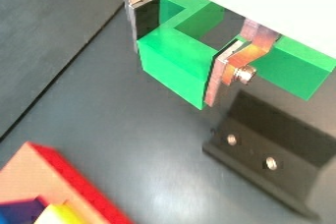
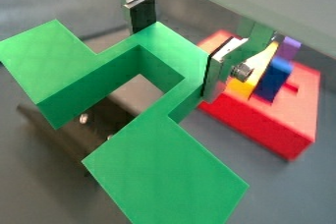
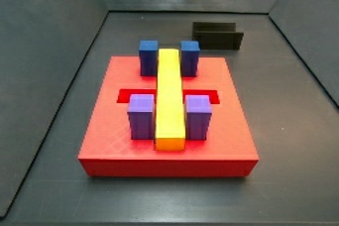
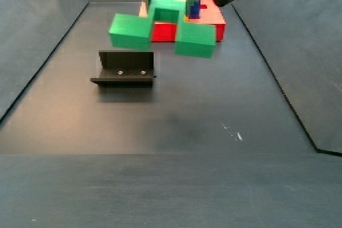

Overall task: Pick up the green object. Move up. Place the green object on the fixture. Regrasp the green object. Move to above the board. Insert the green object.
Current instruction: Place the green object on the fixture.

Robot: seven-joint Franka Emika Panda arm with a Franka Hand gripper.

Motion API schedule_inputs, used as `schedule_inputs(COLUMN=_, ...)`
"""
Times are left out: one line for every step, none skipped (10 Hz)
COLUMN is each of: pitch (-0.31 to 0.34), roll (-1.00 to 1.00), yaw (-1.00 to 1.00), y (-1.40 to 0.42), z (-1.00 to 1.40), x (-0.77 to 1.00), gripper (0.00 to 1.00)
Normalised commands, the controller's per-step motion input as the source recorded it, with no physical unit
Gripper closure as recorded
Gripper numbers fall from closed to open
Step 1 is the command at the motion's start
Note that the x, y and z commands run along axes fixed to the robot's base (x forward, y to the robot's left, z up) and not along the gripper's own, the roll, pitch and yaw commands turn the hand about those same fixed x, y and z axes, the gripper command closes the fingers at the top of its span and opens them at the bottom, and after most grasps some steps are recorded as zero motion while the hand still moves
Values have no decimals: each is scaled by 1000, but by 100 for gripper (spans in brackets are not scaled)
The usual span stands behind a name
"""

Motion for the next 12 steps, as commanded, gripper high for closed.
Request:
schedule_inputs(pitch=-140, roll=-1000, yaw=-123, y=20, z=137, x=309, gripper=100)
schedule_inputs(pitch=-137, roll=-1000, yaw=-100, y=34, z=131, x=323, gripper=100)
schedule_inputs(pitch=-26, roll=-1000, yaw=0, y=131, z=0, x=391, gripper=100)
schedule_inputs(pitch=17, roll=-1000, yaw=0, y=137, z=-9, x=509, gripper=100)
schedule_inputs(pitch=97, roll=-1000, yaw=14, y=123, z=-54, x=549, gripper=100)
schedule_inputs(pitch=111, roll=-1000, yaw=54, y=103, z=-51, x=509, gripper=100)
schedule_inputs(pitch=109, roll=-1000, yaw=71, y=83, z=-60, x=497, gripper=100)
schedule_inputs(pitch=120, roll=-954, yaw=114, y=49, z=-120, x=480, gripper=100)
schedule_inputs(pitch=134, roll=-606, yaw=134, y=0, z=-114, x=349, gripper=100)
schedule_inputs(pitch=40, roll=-300, yaw=46, y=-166, z=-226, x=180, gripper=100)
schedule_inputs(pitch=0, roll=-191, yaw=0, y=-209, z=-251, x=169, gripper=100)
schedule_inputs(pitch=0, roll=-143, yaw=-46, y=-123, z=-251, x=389, gripper=100)
